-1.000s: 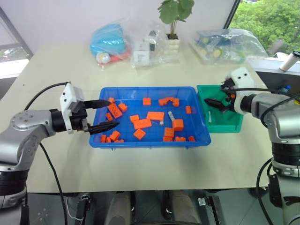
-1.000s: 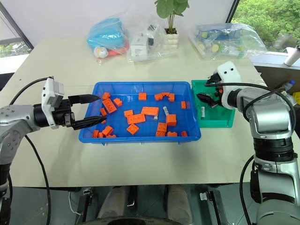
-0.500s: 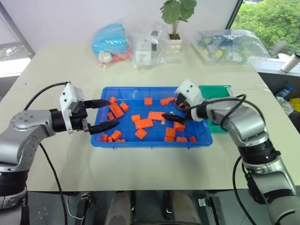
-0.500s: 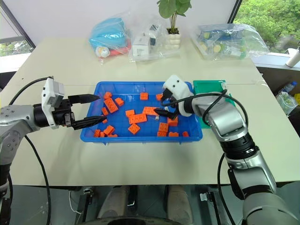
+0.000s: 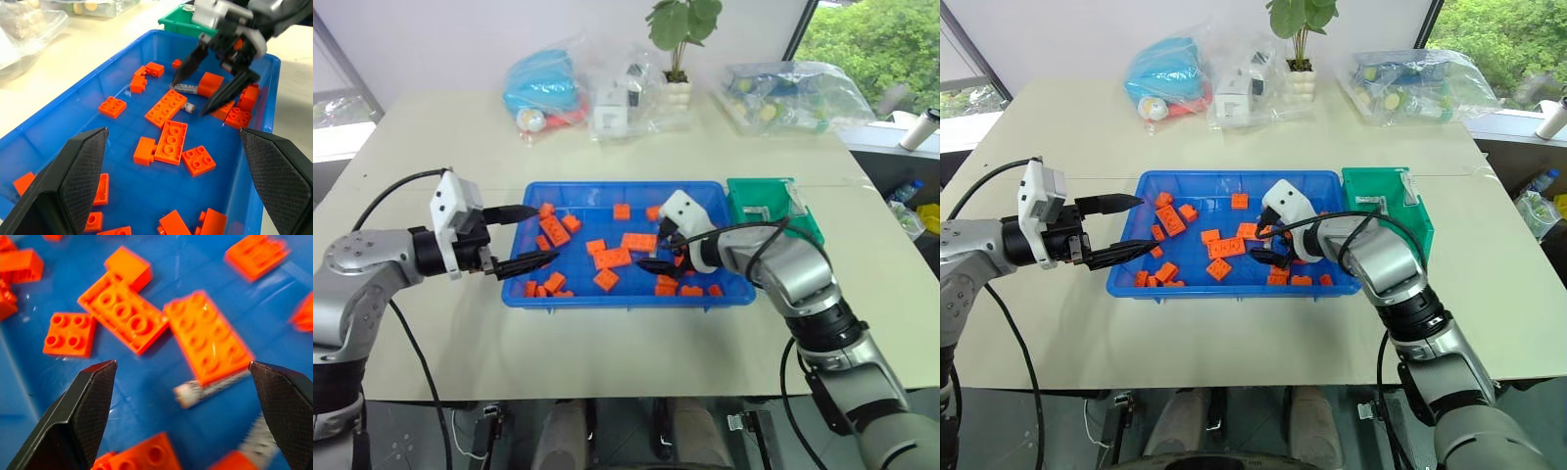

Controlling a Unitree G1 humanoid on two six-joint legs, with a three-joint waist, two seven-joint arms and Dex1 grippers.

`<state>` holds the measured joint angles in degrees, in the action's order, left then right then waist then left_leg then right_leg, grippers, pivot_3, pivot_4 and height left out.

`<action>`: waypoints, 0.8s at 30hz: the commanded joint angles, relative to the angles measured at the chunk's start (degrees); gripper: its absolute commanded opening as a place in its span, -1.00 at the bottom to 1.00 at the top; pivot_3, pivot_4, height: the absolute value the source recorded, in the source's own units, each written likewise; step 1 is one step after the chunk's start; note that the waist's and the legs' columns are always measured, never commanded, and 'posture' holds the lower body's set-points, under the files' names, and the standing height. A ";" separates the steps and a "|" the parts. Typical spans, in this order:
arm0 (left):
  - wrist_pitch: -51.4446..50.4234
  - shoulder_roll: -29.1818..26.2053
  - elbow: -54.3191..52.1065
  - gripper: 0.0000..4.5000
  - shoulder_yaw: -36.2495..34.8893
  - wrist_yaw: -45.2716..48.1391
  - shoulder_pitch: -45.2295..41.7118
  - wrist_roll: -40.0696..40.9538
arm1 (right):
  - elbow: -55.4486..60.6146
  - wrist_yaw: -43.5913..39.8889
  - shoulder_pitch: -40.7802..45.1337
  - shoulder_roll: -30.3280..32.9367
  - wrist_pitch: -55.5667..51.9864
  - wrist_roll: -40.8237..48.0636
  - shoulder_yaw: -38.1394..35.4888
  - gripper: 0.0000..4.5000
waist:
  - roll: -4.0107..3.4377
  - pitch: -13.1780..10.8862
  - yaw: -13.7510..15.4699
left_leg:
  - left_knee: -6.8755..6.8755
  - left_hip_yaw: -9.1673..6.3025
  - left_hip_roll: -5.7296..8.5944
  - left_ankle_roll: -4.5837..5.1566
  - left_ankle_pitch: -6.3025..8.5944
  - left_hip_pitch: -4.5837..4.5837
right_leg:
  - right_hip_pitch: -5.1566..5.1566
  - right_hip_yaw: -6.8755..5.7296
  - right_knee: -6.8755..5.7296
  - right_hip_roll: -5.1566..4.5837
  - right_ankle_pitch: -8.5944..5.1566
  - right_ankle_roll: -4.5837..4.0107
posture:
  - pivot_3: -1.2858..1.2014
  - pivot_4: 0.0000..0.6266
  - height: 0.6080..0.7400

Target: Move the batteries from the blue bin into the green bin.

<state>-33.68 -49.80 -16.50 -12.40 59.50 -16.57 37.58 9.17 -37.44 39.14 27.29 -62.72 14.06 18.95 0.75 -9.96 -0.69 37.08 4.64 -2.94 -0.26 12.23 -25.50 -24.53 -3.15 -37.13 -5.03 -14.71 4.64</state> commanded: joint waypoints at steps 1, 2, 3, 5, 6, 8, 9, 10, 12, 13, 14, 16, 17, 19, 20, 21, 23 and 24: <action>0.11 -0.55 -0.96 1.00 -0.82 -0.10 -1.56 0.60 | -1.17 0.31 0.15 0.09 2.10 -1.39 1.11 0.97 | 0.00 0.00 0.00 | 0.00 0.00 0.00 0.00 0.00 0.00 | 0.00 0.00 0.00 0.00 0.00 0.00 | 0.03 -0.52 0.94; 0.15 -0.55 -0.84 1.00 -0.79 -0.03 -1.69 0.58 | -1.88 0.35 0.10 0.01 2.50 -1.73 1.49 0.97 | 0.00 0.00 0.00 | 0.00 0.00 0.00 0.00 0.00 0.00 | 0.00 0.00 0.00 0.00 0.00 0.00 | 0.03 -0.52 0.94; 0.17 -0.55 -0.77 1.00 -0.77 0.01 -1.77 0.56 | -2.37 0.35 0.09 -0.07 2.79 -1.95 1.70 0.97 | 0.00 0.00 0.00 | 0.00 0.00 0.00 0.00 0.00 0.00 | 0.00 0.00 0.00 0.00 0.00 0.00 | 0.03 -0.52 0.94; 0.09 -0.51 -0.95 1.00 -0.79 -0.02 -1.73 0.62 | -3.34 0.33 -0.07 -0.14 3.76 -2.60 2.16 0.97 | 0.01 0.01 -0.03 | 0.00 0.00 0.00 0.00 0.00 0.01 | 0.00 0.00 0.00 0.01 0.00 0.00 | 0.03 -0.52 0.94; 0.08 -0.51 -0.99 1.00 -0.77 0.02 -1.73 0.61 | -3.89 0.34 -0.13 -0.29 4.27 -2.92 2.38 0.97 | 0.01 0.01 -0.06 | 0.00 0.00 0.00 0.00 0.00 0.01 | 0.00 0.00 0.00 0.01 0.00 0.00 | 0.03 -0.52 0.94; 0.00 -0.52 -1.01 1.00 -0.75 0.09 -1.78 0.67 | -4.99 0.32 -0.16 -0.72 5.07 -3.41 2.72 0.97 | 0.02 0.01 -0.07 | 0.00 0.00 0.00 0.00 0.00 0.02 | 0.01 0.00 0.00 0.01 0.00 0.00 | 0.03 -0.52 0.94; -0.04 -0.53 -1.00 1.00 -0.74 0.14 -1.82 0.73 | -5.36 0.27 -0.16 -0.85 5.45 -3.66 2.85 0.97 | 0.02 0.02 -0.08 | -0.01 0.00 0.00 0.00 0.00 0.03 | 0.01 0.00 0.00 0.02 0.00 0.00 | 0.03 -0.52 0.94; -0.14 -0.54 -1.08 1.00 -0.72 0.20 -1.86 0.86 | -5.53 0.21 -0.23 -0.90 5.77 -3.84 2.88 0.97 | 0.04 0.02 -0.08 | 0.00 0.00 0.00 0.00 0.00 0.03 | 0.02 0.00 0.00 0.02 0.00 0.01 | 0.03 -0.52 0.94; -0.22 -0.68 -1.15 1.00 -0.51 0.71 -1.93 1.06 | -5.52 -0.08 -0.35 -0.78 6.49 -4.19 2.88 0.59 | 0.06 0.04 -0.07 | 0.00 0.00 0.00 0.00 0.00 0.06 | 0.04 0.00 0.00 0.02 0.00 0.01 | 0.03 -0.52 0.94; -0.24 -0.80 -1.14 1.00 -0.35 1.09 -1.98 1.11 | -5.36 -0.32 -0.44 -0.69 6.66 -4.25 2.77 0.40 | 0.07 0.04 -0.06 | 0.00 0.00 0.00 0.00 0.00 0.06 | 0.05 0.00 0.00 0.02 0.00 0.01 | 0.03 -0.52 0.94; -0.31 -0.91 -1.12 1.00 -0.22 1.43 -2.04 1.15 | -5.15 -0.54 -0.52 -0.57 6.72 -4.26 2.66 0.17 | 0.08 0.05 -0.05 | 0.00 0.00 0.00 0.00 0.00 0.06 | 0.05 0.00 0.00 0.02 0.00 0.00 | 0.03 -0.52 0.94; -0.47 -1.22 -1.18 1.00 0.22 2.46 -2.14 1.24 | -4.39 -1.03 -0.75 -0.01 6.48 -4.17 2.35 -0.30 | 0.08 0.05 -0.05 | 0.00 -0.01 0.00 0.00 0.00 0.06 | 0.05 0.00 0.00 0.02 0.00 0.00 | 0.03 -0.52 0.94; -0.54 -1.33 -1.25 1.00 0.39 2.88 -2.17 1.25 | -4.07 -1.21 -0.84 0.23 6.35 -4.14 2.20 -0.54 | 0.08 0.05 -0.04 | 0.00 -0.01 0.00 0.00 0.00 0.06 | 0.05 0.00 0.00 0.02 0.00 0.00 | 0.03 -0.52 0.94; -0.53 -1.48 -1.35 1.00 0.75 3.77 -2.23 1.26 | -3.37 -1.53 -0.71 0.61 5.59 -3.84 1.61 -0.96 | 0.08 0.05 -0.04 | 0.00 -0.01 0.00 0.00 0.00 0.06 | 0.05 0.00 0.00 0.02 0.00 0.00 | 0.03 -0.52 0.94; -0.57 -1.52 -1.44 1.00 1.01 4.25 -2.32 1.39 | -2.77 -1.63 -0.43 0.65 4.70 -3.25 0.67 -0.96 | 0.07 0.05 -0.02 | 0.00 -0.01 0.00 0.00 0.00 0.06 | 0.05 -0.01 0.00 0.02 0.00 0.00 | 0.03 -0.52 0.94; -0.54 -1.49 -1.60 1.00 1.32 4.64 -2.39 1.49 | -2.16 -1.79 -0.16 0.78 3.88 -2.63 -0.32 -0.96 | 0.08 0.05 0.01 | 0.00 -0.01 0.00 0.00 0.00 0.06 | 0.05 0.00 0.00 0.01 0.00 0.00 | 0.03 -0.52 0.94; -0.42 -1.45 -1.86 1.00 1.88 5.38 -2.65 1.57 | -1.00 -2.05 0.66 1.45 2.64 -1.66 -2.31 -0.96 | 0.07 0.05 0.04 | 0.00 -0.01 0.00 0.00 0.00 0.05 | 0.05 0.00 0.00 0.01 0.00 0.00 | 0.03 -0.52 0.94; -0.44 -1.39 -1.93 1.00 2.30 5.66 -2.99 1.63 | -0.32 -2.13 1.61 2.29 1.97 -1.08 -4.24 -0.96 | 0.06 0.03 0.06 | 0.00 -0.01 0.00 0.00 0.00 0.05 | 0.05 0.00 0.00 0.01 0.00 -0.01 | 0.03 -0.52 0.94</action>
<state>-34.49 -50.62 -16.64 -9.83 64.37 -18.19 38.22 5.39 -39.22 38.82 28.30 -60.04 11.79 18.69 0.81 -9.92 -0.63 37.09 4.63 -2.95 -0.26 12.23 -25.47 -24.49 -3.15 -37.13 -5.02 -14.72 4.63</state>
